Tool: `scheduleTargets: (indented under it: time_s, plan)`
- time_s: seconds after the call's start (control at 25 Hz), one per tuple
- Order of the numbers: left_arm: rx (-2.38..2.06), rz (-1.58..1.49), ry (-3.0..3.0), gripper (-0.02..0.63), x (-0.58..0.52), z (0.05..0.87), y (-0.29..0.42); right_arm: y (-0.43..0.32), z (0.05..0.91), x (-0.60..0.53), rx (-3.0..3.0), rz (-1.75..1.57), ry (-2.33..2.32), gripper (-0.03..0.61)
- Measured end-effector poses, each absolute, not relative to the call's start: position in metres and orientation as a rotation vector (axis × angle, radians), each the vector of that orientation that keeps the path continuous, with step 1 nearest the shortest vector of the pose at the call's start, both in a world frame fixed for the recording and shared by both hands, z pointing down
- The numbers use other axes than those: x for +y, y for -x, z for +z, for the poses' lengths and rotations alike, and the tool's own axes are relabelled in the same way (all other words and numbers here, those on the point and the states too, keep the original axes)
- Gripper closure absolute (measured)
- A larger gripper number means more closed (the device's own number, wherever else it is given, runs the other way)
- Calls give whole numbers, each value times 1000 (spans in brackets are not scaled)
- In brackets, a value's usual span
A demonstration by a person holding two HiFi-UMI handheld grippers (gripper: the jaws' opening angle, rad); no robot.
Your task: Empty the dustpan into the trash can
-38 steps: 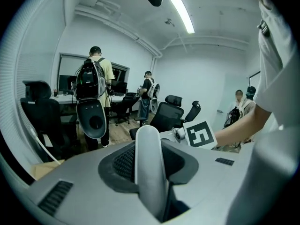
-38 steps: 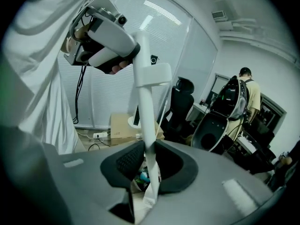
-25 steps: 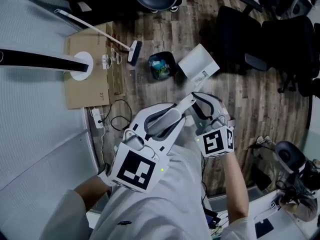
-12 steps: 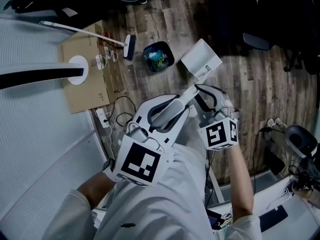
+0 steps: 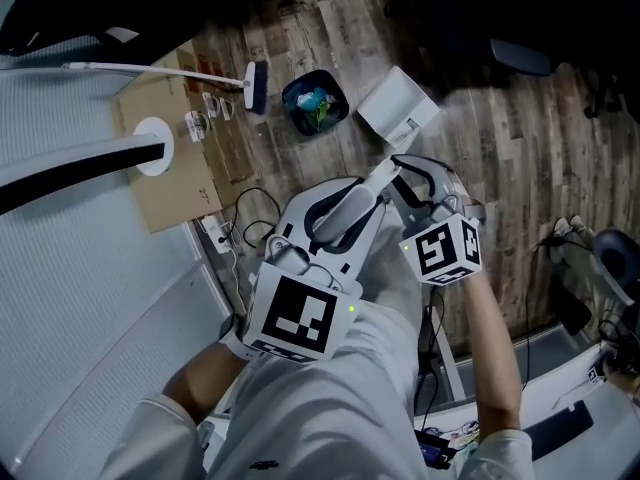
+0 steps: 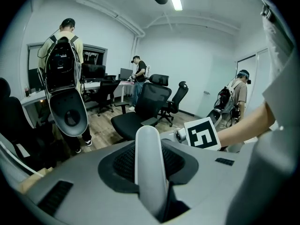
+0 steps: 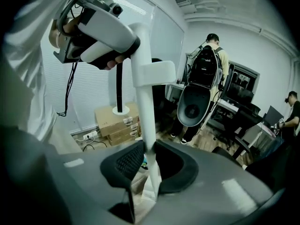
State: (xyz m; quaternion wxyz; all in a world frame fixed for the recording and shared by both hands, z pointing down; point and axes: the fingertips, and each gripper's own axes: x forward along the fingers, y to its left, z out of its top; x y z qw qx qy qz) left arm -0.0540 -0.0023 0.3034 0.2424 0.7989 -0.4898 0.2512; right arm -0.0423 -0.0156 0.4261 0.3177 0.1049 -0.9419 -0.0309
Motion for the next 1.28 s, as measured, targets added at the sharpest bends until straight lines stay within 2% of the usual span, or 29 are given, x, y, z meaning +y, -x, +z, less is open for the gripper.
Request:
scheduleTargets:
  time_s: [0.72,1.28]
  plan:
    - [-1257,847,-2137,505,-44,426,27,23,548,-45,-2455,118,-287,488]
    - [-1208,961,-2111,505,-77,477,9,9,599,-72,-2442,239,-367,488]
